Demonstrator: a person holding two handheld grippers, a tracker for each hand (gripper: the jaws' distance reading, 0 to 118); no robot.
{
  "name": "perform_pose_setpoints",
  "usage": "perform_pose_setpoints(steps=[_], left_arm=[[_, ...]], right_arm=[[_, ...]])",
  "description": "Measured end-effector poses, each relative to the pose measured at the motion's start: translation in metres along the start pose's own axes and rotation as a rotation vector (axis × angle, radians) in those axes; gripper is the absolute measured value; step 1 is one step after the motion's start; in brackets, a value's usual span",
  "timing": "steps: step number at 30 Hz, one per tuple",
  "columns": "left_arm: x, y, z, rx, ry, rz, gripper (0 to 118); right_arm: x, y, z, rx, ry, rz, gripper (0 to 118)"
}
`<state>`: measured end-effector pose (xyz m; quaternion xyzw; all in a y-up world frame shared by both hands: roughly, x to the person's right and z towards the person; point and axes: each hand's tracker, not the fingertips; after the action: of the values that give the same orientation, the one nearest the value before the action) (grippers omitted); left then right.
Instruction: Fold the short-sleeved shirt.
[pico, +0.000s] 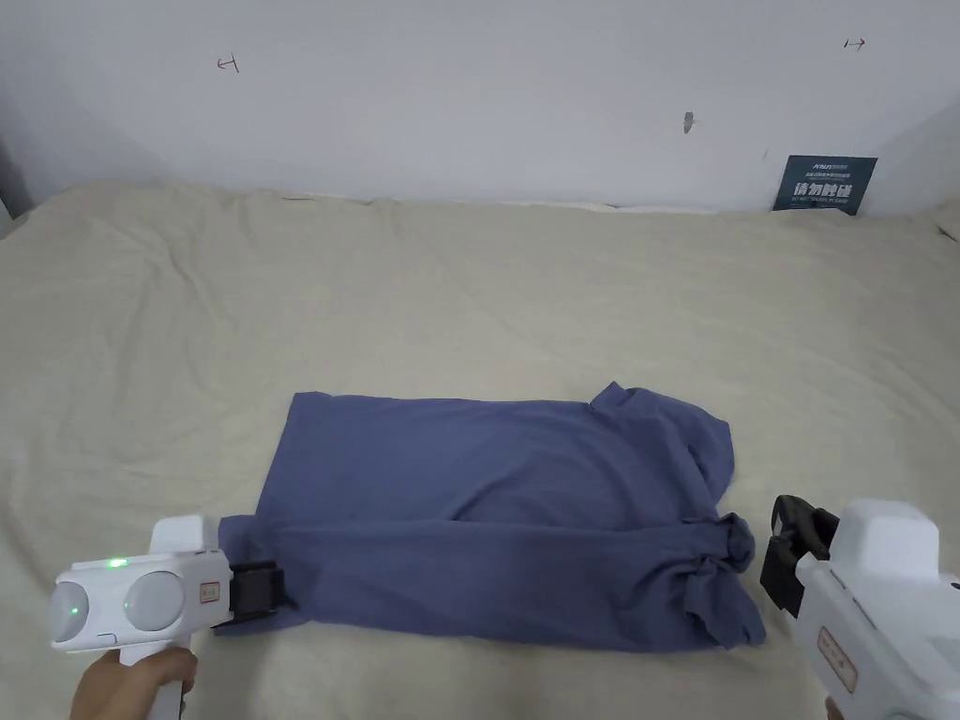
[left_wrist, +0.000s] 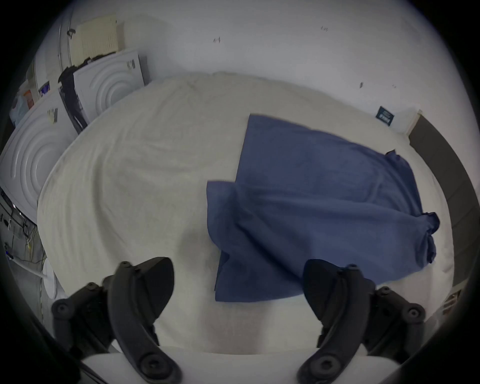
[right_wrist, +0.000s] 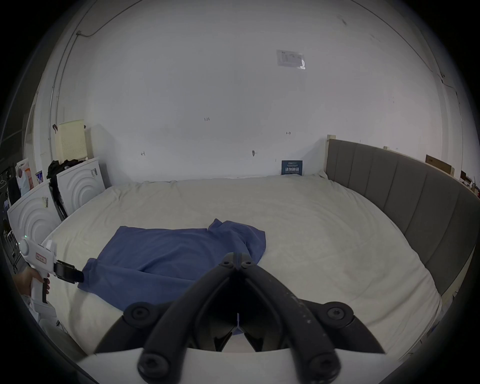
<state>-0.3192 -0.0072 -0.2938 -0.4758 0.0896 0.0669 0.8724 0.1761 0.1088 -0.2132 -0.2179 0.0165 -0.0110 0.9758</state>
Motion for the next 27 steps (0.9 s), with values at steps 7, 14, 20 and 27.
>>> perform_pose_setpoints(steps=[7, 14, 20, 27], left_arm=[[0.013, -0.014, -0.012, -0.032, -0.004, 0.023, 58], [0.007, -0.012, 0.0, 0.032, -0.066, 0.01, 7], [0.004, 0.002, 0.029, 0.093, -0.108, 0.017, 7], [0.0, 0.0, 0.02, 0.073, -0.11, 0.025, 7]], right_arm=[[0.009, -0.01, -0.017, -0.069, -0.019, -0.01, 2], [0.028, -0.029, -0.058, -0.274, -0.024, -0.096, 77], [0.037, -0.072, -0.117, -0.468, -0.057, -0.13, 104], [0.04, -0.101, -0.146, -0.556, -0.014, -0.241, 20]])
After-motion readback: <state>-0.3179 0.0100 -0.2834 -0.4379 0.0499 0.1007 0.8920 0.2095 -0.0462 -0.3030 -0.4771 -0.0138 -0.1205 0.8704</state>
